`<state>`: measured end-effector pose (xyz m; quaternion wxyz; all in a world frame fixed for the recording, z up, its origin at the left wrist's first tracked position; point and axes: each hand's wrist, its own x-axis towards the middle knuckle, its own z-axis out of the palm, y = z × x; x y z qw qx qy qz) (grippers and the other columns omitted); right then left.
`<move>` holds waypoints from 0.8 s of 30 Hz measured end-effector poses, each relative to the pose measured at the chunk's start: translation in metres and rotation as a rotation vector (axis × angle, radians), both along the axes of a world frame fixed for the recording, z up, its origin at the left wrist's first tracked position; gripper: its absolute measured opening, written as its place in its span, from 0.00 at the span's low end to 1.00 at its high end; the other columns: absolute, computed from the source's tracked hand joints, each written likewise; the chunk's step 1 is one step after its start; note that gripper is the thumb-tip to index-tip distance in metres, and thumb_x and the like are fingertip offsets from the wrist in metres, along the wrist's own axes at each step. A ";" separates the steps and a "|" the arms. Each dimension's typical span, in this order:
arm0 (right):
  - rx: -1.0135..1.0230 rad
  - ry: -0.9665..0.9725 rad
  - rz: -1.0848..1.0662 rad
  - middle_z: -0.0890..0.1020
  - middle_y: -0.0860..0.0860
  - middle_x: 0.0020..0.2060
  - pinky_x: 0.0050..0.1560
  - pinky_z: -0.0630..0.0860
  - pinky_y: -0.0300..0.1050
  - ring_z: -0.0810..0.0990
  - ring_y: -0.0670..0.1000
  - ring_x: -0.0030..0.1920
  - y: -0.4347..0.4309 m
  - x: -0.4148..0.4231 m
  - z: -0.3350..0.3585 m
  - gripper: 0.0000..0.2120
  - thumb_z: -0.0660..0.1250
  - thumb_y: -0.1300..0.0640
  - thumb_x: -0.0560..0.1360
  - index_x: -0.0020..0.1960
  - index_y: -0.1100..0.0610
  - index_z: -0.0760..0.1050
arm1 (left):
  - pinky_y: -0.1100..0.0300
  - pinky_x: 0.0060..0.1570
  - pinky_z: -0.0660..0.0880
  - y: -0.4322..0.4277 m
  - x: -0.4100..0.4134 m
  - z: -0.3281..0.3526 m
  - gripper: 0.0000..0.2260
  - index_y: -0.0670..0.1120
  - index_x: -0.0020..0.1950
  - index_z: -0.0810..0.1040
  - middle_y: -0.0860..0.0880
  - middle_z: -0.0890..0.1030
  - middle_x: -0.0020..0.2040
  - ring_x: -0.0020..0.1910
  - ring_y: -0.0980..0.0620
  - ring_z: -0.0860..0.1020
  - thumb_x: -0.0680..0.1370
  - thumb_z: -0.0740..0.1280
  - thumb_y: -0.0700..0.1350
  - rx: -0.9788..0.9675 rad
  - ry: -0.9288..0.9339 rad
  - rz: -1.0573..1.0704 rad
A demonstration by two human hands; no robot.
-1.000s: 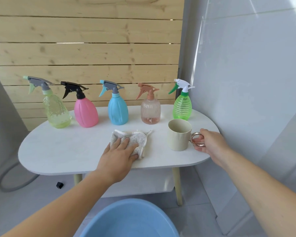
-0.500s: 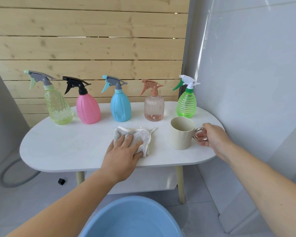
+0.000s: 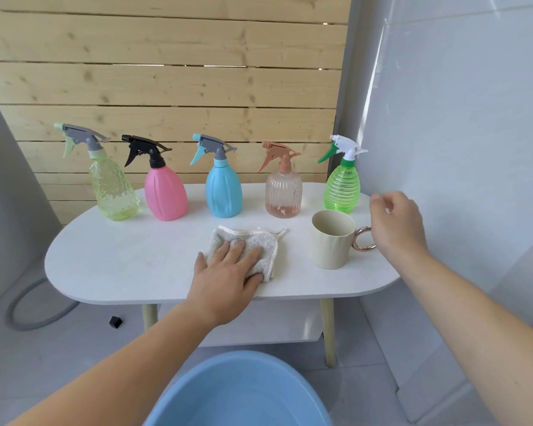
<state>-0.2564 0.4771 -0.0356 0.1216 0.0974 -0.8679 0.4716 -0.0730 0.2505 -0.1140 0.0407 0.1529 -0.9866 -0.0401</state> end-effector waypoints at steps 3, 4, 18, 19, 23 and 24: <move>0.003 0.328 0.101 0.74 0.48 0.50 0.56 0.65 0.43 0.70 0.54 0.59 -0.022 0.025 0.019 0.07 0.59 0.54 0.80 0.51 0.54 0.75 | 0.43 0.76 0.57 -0.005 0.006 0.005 0.31 0.59 0.82 0.52 0.57 0.57 0.81 0.81 0.51 0.53 0.80 0.48 0.68 0.079 0.028 -0.048; 0.017 0.423 0.168 0.74 0.47 0.48 0.54 0.63 0.41 0.70 0.52 0.56 -0.032 0.038 0.024 0.08 0.59 0.55 0.80 0.50 0.55 0.76 | 0.46 0.77 0.56 -0.008 0.009 0.008 0.31 0.59 0.82 0.55 0.57 0.57 0.82 0.82 0.52 0.53 0.80 0.48 0.69 0.138 0.054 -0.065; 0.934 -0.002 0.729 0.48 0.46 0.80 0.75 0.43 0.67 0.41 0.59 0.79 -0.159 0.110 -0.059 0.33 0.48 0.28 0.76 0.78 0.37 0.50 | 0.52 0.62 0.74 -0.121 0.101 0.027 0.15 0.51 0.69 0.77 0.52 0.80 0.64 0.63 0.49 0.77 0.84 0.61 0.49 0.263 0.268 0.345; 0.947 0.001 0.717 0.47 0.46 0.80 0.74 0.43 0.69 0.41 0.60 0.79 -0.167 0.113 -0.060 0.33 0.48 0.29 0.76 0.78 0.37 0.49 | 0.51 0.61 0.74 -0.129 0.108 0.029 0.14 0.51 0.68 0.77 0.52 0.80 0.63 0.62 0.50 0.77 0.84 0.61 0.49 0.277 0.287 0.379; 0.977 0.037 0.730 0.46 0.46 0.81 0.74 0.43 0.69 0.41 0.60 0.79 -0.207 0.137 -0.061 0.31 0.45 0.31 0.78 0.78 0.37 0.47 | 0.53 0.54 0.78 -0.155 0.134 0.032 0.14 0.53 0.67 0.77 0.55 0.80 0.61 0.56 0.53 0.78 0.84 0.60 0.50 0.341 0.329 0.468; 0.972 0.054 0.743 0.46 0.45 0.81 0.74 0.44 0.69 0.41 0.60 0.79 -0.217 0.146 -0.061 0.30 0.45 0.31 0.78 0.79 0.37 0.47 | 0.55 0.53 0.77 -0.159 0.137 0.033 0.14 0.53 0.67 0.77 0.55 0.80 0.61 0.56 0.54 0.78 0.83 0.60 0.50 0.356 0.328 0.481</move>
